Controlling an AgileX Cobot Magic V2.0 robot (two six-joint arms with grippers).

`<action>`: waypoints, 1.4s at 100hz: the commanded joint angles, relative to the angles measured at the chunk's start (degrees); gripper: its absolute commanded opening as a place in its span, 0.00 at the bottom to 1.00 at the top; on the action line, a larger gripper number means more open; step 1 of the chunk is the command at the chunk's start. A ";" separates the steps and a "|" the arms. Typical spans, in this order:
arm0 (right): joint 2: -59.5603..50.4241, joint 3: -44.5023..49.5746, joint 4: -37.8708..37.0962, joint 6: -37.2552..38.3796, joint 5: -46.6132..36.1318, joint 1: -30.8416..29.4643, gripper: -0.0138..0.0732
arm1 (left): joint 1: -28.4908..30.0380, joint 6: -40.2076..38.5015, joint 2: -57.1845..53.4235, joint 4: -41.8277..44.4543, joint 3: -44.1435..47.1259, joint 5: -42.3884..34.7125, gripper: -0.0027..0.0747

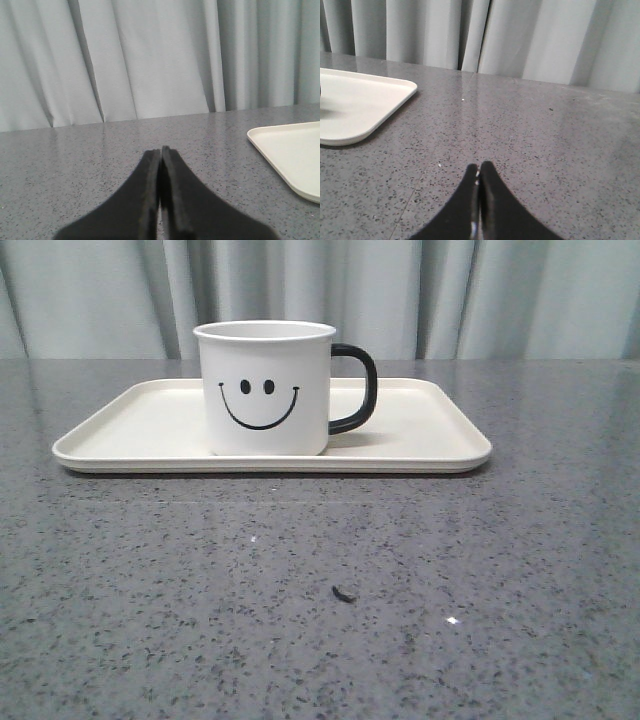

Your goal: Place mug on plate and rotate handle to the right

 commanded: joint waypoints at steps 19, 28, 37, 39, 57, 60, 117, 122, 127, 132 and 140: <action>-0.79 -0.09 -0.80 -0.87 -3.16 -0.08 0.05 | -0.19 -0.47 -1.86 -0.16 0.13 -4.53 0.01; -0.79 -0.09 -0.80 -1.52 -2.24 -0.08 0.05 | -0.19 -0.47 -1.86 -0.16 0.13 -4.53 0.01; -0.79 -0.09 -0.80 -1.67 -2.01 -0.08 0.05 | -0.19 -0.47 -1.86 -0.16 0.13 -4.53 0.01; -0.79 -0.09 -0.80 -1.67 -2.38 -0.08 0.05 | -0.19 -0.47 -1.86 -0.16 0.13 -4.53 0.01; -0.79 -0.09 -0.80 -1.67 -5.66 -0.08 0.05 | -0.19 -0.47 -1.86 -0.16 0.13 -4.53 0.01; -0.79 -0.09 -0.80 -1.67 -6.18 -0.08 0.05 | -0.19 -0.47 -1.86 -0.16 0.13 -4.53 0.01; -0.79 -0.09 -0.80 -1.67 -7.16 -0.08 0.05 | -0.19 -0.47 -1.86 -0.16 0.13 -4.53 0.01; -0.79 -0.09 -0.80 -1.67 -7.16 -0.08 0.05 | -0.19 -0.47 -1.86 -0.16 0.13 -4.53 0.01; -0.79 -0.09 -0.80 -1.67 -7.16 -0.08 0.05 | -0.19 -0.47 -1.86 -0.16 0.13 -4.53 0.01; -0.79 -0.09 -0.80 -1.67 -7.16 -0.08 0.05 | -0.19 -0.47 -1.86 -0.16 0.13 -4.53 0.01; -0.79 -0.09 -0.80 -1.67 -7.16 -0.08 0.05 | -0.19 -0.47 -1.86 -0.16 0.13 -4.53 0.01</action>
